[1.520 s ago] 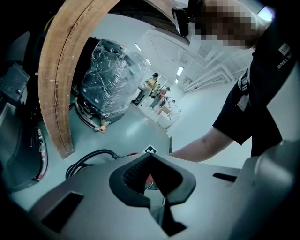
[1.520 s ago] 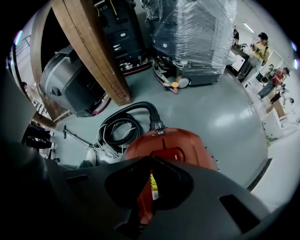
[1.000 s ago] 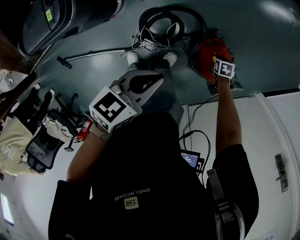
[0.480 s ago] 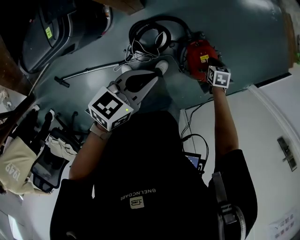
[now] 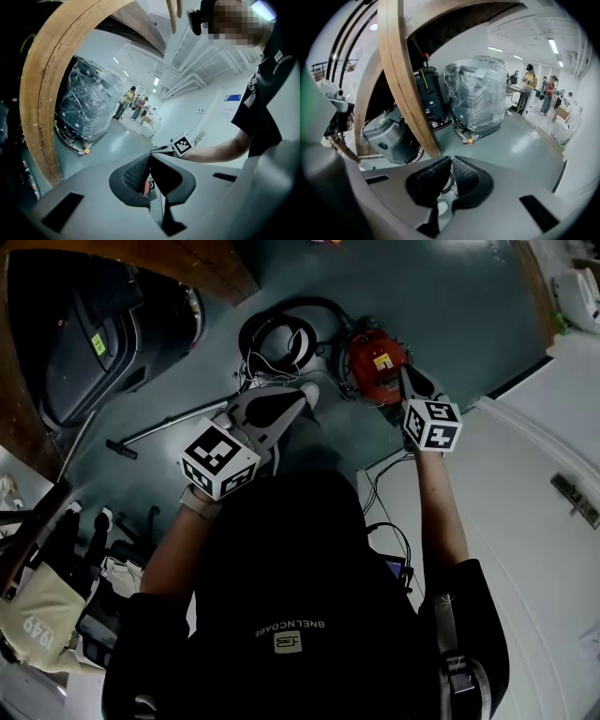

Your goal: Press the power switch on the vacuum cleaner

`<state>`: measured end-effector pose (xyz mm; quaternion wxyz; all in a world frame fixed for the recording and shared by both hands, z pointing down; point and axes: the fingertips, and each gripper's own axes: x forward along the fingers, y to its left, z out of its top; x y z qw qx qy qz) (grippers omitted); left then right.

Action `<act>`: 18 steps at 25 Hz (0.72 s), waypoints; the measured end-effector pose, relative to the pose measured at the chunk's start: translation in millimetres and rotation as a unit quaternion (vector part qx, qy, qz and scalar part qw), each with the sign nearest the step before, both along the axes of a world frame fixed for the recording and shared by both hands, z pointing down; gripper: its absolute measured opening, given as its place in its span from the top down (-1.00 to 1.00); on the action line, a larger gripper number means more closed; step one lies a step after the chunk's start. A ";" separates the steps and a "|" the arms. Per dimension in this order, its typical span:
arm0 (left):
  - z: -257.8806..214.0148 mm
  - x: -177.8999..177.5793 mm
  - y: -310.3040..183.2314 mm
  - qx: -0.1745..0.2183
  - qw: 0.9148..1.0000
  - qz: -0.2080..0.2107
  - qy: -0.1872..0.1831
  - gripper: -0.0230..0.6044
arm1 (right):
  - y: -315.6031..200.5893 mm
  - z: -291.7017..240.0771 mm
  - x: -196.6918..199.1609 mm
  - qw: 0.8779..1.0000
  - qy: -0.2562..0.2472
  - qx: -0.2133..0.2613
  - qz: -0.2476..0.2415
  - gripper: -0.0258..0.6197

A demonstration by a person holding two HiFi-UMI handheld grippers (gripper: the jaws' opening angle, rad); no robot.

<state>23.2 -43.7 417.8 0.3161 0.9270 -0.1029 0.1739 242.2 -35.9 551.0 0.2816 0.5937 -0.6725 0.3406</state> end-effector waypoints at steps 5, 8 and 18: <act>-34.7 -10.7 -7.6 0.026 0.999 0.022 0.031 0.88 | 1.9 -90.9 -29.2 0.997 -0.001 0.075 0.024 0.82; -59.4 -12.9 -3.1 0.042 0.997 0.035 0.046 0.88 | 12.5 -143.5 -44.2 0.992 -0.004 0.118 0.039 0.82; -131.8 -17.0 22.3 0.089 0.990 0.069 0.089 0.88 | 67.0 -269.6 -97.5 0.971 -0.017 0.227 0.076 0.82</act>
